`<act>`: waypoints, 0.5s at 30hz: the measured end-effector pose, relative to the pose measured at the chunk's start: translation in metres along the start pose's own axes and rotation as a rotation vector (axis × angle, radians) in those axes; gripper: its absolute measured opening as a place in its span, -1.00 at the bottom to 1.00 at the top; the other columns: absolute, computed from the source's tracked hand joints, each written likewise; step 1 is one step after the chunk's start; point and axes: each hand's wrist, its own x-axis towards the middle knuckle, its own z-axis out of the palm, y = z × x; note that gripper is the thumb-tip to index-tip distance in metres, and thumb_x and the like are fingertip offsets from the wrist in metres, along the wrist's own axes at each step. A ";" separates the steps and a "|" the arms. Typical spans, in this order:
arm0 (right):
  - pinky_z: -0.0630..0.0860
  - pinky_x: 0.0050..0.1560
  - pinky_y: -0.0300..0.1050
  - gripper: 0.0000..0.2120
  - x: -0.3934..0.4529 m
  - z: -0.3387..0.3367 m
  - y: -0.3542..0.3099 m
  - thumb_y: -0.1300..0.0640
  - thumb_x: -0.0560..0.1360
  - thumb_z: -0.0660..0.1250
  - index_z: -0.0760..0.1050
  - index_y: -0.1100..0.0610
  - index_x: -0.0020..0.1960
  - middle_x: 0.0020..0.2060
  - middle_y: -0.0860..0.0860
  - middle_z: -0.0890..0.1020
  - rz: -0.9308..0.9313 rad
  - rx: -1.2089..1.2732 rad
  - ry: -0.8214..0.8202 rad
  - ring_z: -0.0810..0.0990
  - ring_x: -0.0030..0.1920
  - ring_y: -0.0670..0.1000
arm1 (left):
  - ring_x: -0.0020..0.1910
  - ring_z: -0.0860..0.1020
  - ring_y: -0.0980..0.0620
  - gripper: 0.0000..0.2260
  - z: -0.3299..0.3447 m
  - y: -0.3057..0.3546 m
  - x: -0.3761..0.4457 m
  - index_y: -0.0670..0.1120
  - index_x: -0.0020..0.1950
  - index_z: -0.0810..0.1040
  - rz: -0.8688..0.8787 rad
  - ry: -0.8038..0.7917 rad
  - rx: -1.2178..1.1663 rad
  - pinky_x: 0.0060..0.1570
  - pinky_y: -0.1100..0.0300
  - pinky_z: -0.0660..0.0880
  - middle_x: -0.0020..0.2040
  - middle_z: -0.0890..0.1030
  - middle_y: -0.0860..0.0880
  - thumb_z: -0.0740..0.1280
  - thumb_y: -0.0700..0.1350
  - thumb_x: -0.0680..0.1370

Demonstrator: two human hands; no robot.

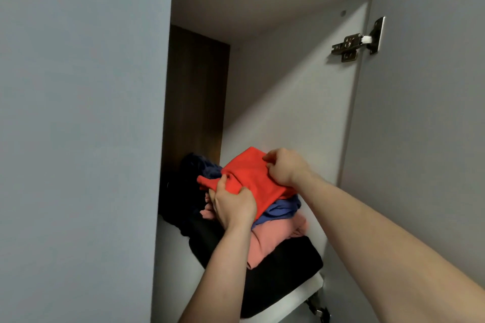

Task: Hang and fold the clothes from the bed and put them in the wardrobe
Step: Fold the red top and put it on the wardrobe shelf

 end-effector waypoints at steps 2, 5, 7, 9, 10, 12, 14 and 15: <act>0.39 0.39 -0.14 -0.65 -0.002 0.010 0.005 0.13 0.59 0.27 0.59 0.02 0.35 0.35 0.02 0.60 0.024 0.010 -0.040 0.53 0.37 0.09 | 0.57 0.20 -0.15 -0.47 -0.001 -0.007 -0.001 0.05 0.52 0.42 0.016 0.012 -0.014 0.55 0.03 -0.08 0.61 0.19 -0.09 0.34 -0.17 0.54; 0.39 0.40 -0.14 -0.64 -0.001 0.022 0.013 0.13 0.61 0.21 0.59 0.02 0.35 0.37 0.03 0.58 0.042 0.014 -0.094 0.51 0.39 0.10 | 0.58 0.19 -0.16 -0.46 -0.001 -0.008 -0.001 0.06 0.53 0.40 0.021 0.027 0.009 0.56 0.02 -0.11 0.66 0.01 -0.09 0.36 -0.16 0.55; 0.38 0.42 -0.13 -0.63 0.000 0.026 0.013 0.14 0.62 0.20 0.58 0.05 0.37 0.39 0.04 0.56 0.040 0.005 -0.148 0.51 0.40 0.10 | 0.58 0.17 -0.21 -0.42 0.000 -0.009 0.000 0.10 0.55 0.37 0.028 0.043 0.065 0.58 -0.09 -0.07 0.67 -0.06 -0.08 0.37 -0.15 0.54; 0.38 0.43 -0.12 -0.63 0.002 0.022 0.010 0.15 0.61 0.21 0.57 0.07 0.38 0.40 0.05 0.56 0.039 -0.014 -0.199 0.51 0.39 0.09 | 0.58 0.11 -0.19 -0.39 -0.001 -0.012 -0.002 0.12 0.55 0.35 0.135 0.093 0.167 0.54 -0.19 0.06 0.67 -0.09 -0.02 0.36 -0.17 0.52; 0.38 0.42 -0.12 -0.62 0.003 0.017 0.007 0.16 0.60 0.22 0.57 0.08 0.38 0.40 0.06 0.56 0.033 -0.036 -0.209 0.52 0.39 0.09 | 0.59 0.07 -0.15 -0.39 -0.001 -0.014 -0.004 0.12 0.54 0.36 0.234 0.126 0.227 0.52 -0.21 0.11 0.67 -0.08 0.02 0.36 -0.19 0.51; 0.39 0.41 -0.13 -0.59 0.005 0.006 0.001 0.18 0.55 0.26 0.56 0.09 0.39 0.38 0.05 0.57 0.007 -0.076 -0.160 0.52 0.39 0.09 | 0.61 0.01 -0.07 -0.44 0.000 -0.017 -0.006 0.11 0.49 0.43 0.415 0.147 0.315 0.51 -0.20 0.08 0.66 0.03 0.07 0.32 -0.23 0.51; 0.39 0.42 -0.14 -0.56 0.007 0.001 0.001 0.20 0.53 0.27 0.55 0.07 0.40 0.37 0.03 0.58 -0.037 -0.051 -0.109 0.52 0.39 0.07 | 0.62 0.00 -0.01 -0.53 0.003 -0.017 -0.004 0.12 0.44 0.50 0.447 0.069 0.350 0.55 -0.16 0.01 0.63 0.18 0.12 0.27 -0.22 0.56; 0.36 0.45 -0.14 -0.56 0.007 0.003 0.002 0.20 0.55 0.25 0.53 0.06 0.42 0.39 0.02 0.56 -0.040 -0.026 -0.123 0.51 0.41 0.06 | 0.62 0.02 0.01 -0.57 0.005 -0.018 -0.003 0.13 0.41 0.53 0.428 0.020 0.366 0.56 -0.13 -0.03 0.60 0.24 0.14 0.24 -0.19 0.59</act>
